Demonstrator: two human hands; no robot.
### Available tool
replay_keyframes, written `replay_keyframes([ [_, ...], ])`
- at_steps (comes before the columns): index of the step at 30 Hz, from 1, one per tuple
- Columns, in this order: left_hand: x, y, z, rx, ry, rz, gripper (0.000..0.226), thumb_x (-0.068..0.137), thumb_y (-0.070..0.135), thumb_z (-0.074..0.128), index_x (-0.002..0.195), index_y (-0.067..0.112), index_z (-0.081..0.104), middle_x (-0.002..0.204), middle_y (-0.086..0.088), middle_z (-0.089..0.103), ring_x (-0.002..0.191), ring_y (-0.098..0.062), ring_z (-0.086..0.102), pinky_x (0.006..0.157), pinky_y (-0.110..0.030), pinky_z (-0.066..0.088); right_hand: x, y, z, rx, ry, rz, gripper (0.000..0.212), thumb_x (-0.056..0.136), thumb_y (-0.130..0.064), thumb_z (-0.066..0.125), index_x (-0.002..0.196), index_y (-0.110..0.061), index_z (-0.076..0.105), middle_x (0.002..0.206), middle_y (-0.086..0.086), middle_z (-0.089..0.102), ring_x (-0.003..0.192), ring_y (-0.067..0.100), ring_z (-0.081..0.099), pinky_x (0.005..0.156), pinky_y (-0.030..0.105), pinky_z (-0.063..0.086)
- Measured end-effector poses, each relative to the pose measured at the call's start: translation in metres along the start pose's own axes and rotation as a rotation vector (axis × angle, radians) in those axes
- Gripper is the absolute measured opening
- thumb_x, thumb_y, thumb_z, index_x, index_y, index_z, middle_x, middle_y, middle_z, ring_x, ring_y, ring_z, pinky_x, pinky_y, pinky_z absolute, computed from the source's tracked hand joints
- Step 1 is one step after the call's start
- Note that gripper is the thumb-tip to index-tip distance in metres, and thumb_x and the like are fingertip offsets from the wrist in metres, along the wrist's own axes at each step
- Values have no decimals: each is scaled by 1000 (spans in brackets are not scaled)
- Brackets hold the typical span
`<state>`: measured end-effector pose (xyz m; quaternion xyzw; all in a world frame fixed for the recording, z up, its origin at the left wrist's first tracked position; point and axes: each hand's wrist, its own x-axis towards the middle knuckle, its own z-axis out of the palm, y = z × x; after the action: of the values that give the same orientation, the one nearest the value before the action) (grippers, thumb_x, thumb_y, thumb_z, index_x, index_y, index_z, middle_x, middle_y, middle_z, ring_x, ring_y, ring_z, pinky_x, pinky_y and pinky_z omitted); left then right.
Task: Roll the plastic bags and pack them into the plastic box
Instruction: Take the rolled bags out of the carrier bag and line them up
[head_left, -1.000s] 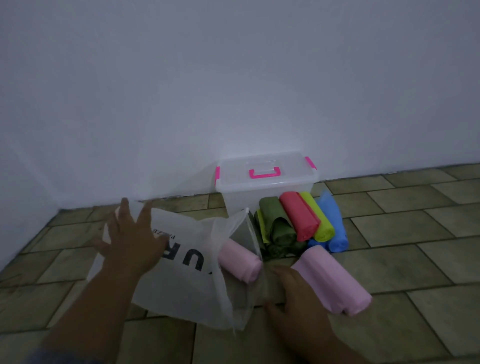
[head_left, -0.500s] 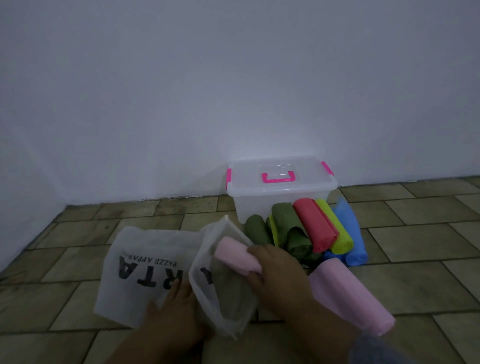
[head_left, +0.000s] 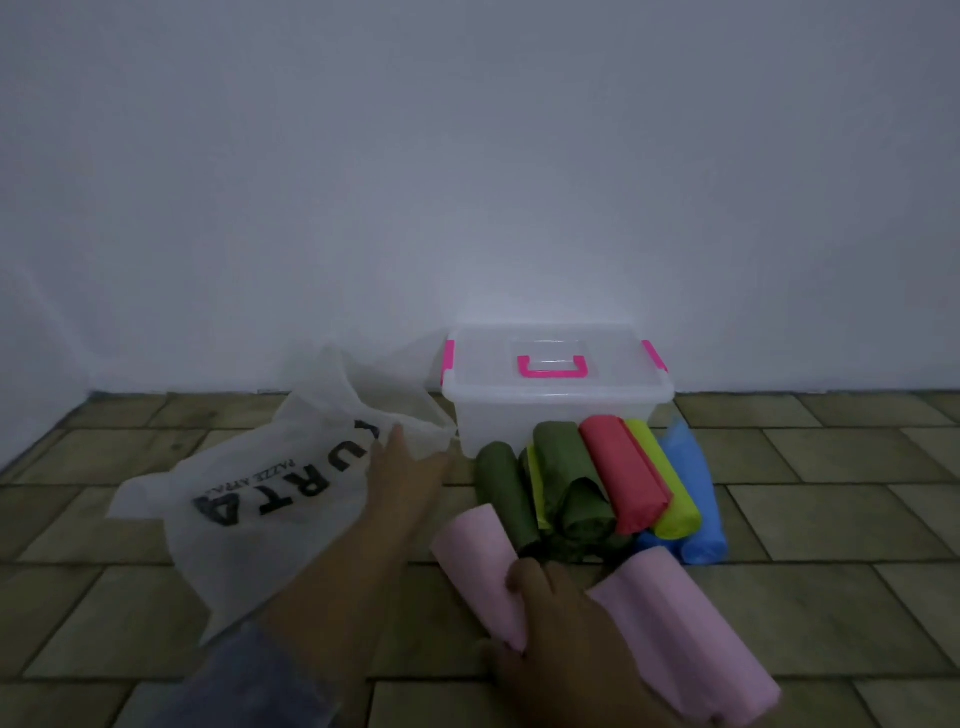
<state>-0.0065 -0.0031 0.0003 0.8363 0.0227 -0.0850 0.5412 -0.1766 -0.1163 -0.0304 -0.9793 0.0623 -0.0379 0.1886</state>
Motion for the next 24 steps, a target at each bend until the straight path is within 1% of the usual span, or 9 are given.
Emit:
replay_keyframes([
  [2,-28,-2,8,3,-55,39,86,85,30,67,151,15,15,158,-9,14,142,-28,19,114,-45,24,2,11,-26,73,10,86,50,69,-62,55,113,-38,45,113,-10,45,99,13,52,80,29,42],
  [5,-75,-24,11,-23,-175,-52,88,82,18,70,151,14,14,157,-7,17,140,-25,26,109,-35,29,-12,57,-66,-4,90,271,40,71,-50,60,108,-40,46,111,-9,49,96,12,54,74,26,40],
  [8,-104,-40,14,-45,-262,-91,89,83,19,69,151,23,12,158,-3,13,140,-21,26,104,-32,31,-28,88,-81,-90,-125,405,51,73,-44,62,117,-35,38,109,-4,47,97,13,56,72,23,36],
  [13,-116,-41,25,13,-309,-95,87,85,25,65,151,26,10,159,-1,6,143,-20,19,108,-32,30,-22,62,-51,107,-140,335,52,77,-40,65,119,-32,37,106,-7,48,99,8,54,78,19,37],
  [15,-114,-44,24,32,-290,-103,88,84,26,66,151,26,10,159,-2,9,140,-21,24,99,-27,37,-16,36,-31,152,-124,279,51,80,-42,63,123,-32,37,113,-7,46,101,7,50,82,19,37],
  [17,-108,-48,22,72,-264,-128,89,83,27,67,151,26,9,157,-5,12,136,-24,31,80,-20,44,-8,13,-15,211,-76,233,52,79,-42,62,123,-29,39,113,-7,49,93,5,47,69,12,34],
  [18,-104,-49,21,83,-243,-133,90,83,26,67,151,24,7,157,-6,12,135,-25,33,79,-21,45,-3,3,-9,229,-71,208,54,80,-42,61,126,-26,38,113,-6,51,92,4,47,65,7,31],
  [21,-95,-48,19,114,-215,-137,92,85,24,67,151,19,4,158,-13,11,136,-31,32,103,-33,34,8,-9,-7,255,-86,159,55,82,-47,61,126,-21,40,115,-4,57,94,7,52,67,15,33],
  [24,-90,-45,14,72,-258,-151,92,84,24,69,151,23,5,157,-14,14,131,-33,39,97,-35,45,6,-2,-35,314,-249,139,57,75,-55,66,123,-29,50,106,-10,60,89,5,55,73,18,42],
])
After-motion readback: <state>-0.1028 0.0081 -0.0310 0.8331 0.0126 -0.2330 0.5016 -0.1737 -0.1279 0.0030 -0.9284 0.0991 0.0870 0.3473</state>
